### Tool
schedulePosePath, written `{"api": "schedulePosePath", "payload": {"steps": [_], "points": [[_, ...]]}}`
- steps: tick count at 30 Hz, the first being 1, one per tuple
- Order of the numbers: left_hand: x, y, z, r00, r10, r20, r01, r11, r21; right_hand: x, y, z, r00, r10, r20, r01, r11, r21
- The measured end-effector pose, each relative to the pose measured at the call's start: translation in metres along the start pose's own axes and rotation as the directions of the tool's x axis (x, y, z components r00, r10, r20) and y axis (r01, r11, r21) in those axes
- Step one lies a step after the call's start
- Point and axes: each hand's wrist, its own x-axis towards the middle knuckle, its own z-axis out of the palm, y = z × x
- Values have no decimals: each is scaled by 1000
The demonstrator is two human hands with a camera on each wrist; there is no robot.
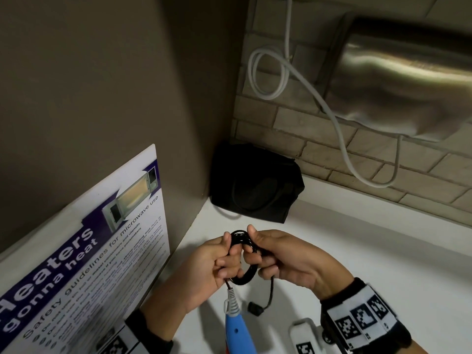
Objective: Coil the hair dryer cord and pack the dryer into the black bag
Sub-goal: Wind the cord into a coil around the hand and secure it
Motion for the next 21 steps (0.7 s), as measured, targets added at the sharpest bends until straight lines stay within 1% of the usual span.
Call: {"api": "schedulePosePath", "payload": {"steps": [1,3,5,7,9,11,12,13,15,17,19,20,21], "points": [[0,2,1,1000,-7,4,7,999,45,0,-2,-1,1000,16,3,-16,1000,-5],[1,4,2,1000,-12,20,10,996,89,1,-3,-2,999,34,-34,-34,999,4],[1,3,2,1000,-8,19,7,998,62,3,0,-3,997,23,-79,-20,999,33],[1,1,1,1000,17,17,-18,999,34,5,3,-5,996,13,-91,-4,995,101],[1,-3,1,998,56,-28,-54,997,58,6,5,-7,996,20,-90,-3,983,182],[2,-9,1,987,98,-130,-75,982,173,6,6,-8,996,23,-85,-5,977,213],[3,-12,2,976,130,-173,-81,961,266,6,6,-8,996,21,-86,-3,978,207],[4,-15,3,967,171,-190,-89,923,374,7,6,-8,995,20,-94,-2,982,187],[4,-20,7,956,235,-175,-96,815,571,7,5,-6,992,25,-124,-10,993,115],[3,-21,10,947,287,-144,-114,719,686,6,4,-6,990,28,-135,-22,999,47],[4,-20,12,938,315,-145,-123,694,709,6,4,-6,992,17,-123,-15,1000,13],[5,-22,11,933,318,-167,-115,706,699,6,4,-6,994,-3,-113,2,1000,-9],[6,-22,11,928,310,-206,-98,738,667,7,5,-5,994,-31,-106,26,998,-49]]}}
